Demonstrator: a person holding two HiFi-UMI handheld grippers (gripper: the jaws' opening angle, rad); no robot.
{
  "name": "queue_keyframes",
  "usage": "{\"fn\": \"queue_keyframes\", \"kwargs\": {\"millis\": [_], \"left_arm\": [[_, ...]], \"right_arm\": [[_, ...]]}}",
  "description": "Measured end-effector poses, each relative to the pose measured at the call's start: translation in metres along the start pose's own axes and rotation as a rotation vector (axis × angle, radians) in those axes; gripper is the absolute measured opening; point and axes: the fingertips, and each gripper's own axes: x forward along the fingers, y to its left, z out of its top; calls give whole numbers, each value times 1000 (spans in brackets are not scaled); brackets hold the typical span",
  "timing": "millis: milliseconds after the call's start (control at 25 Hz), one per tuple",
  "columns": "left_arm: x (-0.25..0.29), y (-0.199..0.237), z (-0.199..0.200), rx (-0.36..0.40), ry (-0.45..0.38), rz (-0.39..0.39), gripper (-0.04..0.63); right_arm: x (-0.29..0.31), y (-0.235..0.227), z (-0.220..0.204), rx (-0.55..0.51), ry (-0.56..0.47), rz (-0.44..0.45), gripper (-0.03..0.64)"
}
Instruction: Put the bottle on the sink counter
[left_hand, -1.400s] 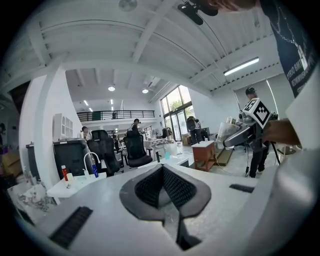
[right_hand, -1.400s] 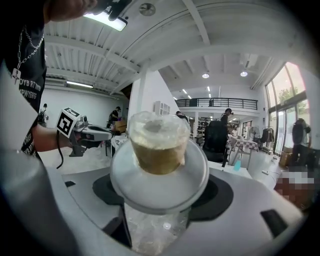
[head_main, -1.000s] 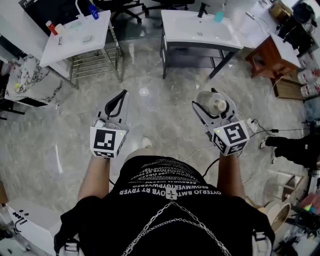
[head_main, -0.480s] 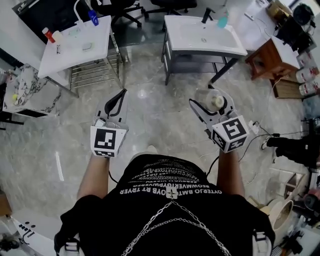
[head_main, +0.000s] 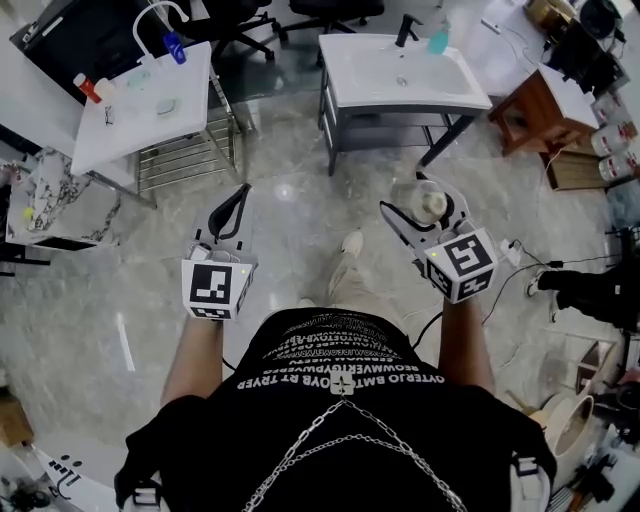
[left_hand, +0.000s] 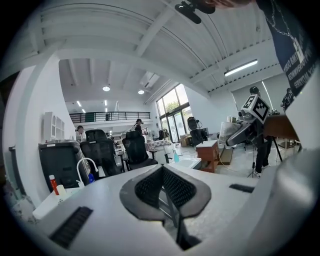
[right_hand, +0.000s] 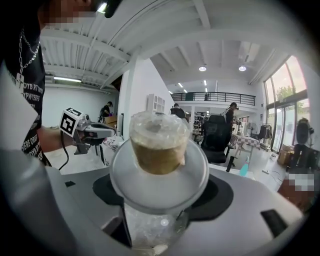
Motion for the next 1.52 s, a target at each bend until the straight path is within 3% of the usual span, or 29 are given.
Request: {"fn": "queue_keyframes", "kwargs": {"millis": [200, 600, 760, 1080, 1520], "left_arm": [[42, 13, 0, -2, 13, 32, 6], [163, 33, -3, -5, 90, 23, 6], [208, 34, 5, 13, 61, 26, 6], [274, 26, 1, 26, 80, 0, 6], [355, 27, 46, 44, 44, 64, 6]], "right_arm": [[38, -35, 1, -17, -7, 44, 333], [124, -121, 9, 14, -5, 121, 333], [149, -156, 8, 13, 1, 131, 333], [177, -199, 4, 16, -10, 149, 333], [206, -283, 22, -1, -19, 202, 333]]}}
